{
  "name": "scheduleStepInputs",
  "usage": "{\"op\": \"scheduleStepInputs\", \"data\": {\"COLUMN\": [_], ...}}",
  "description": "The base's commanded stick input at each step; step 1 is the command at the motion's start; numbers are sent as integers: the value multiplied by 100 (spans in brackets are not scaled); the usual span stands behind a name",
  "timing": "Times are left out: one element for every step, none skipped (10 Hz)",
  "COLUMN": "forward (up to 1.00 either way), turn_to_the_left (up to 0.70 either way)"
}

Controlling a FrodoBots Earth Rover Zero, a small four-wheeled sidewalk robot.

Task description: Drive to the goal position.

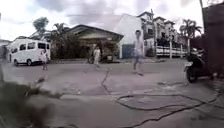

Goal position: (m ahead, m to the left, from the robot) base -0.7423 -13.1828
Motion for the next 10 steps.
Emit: {"op": "scheduleStepInputs", "data": {"forward": [70,70,70,70,70,70,70,70,70,70], "turn_to_the_left": [0,0,4,35,35,4,0,0,0,0]}}
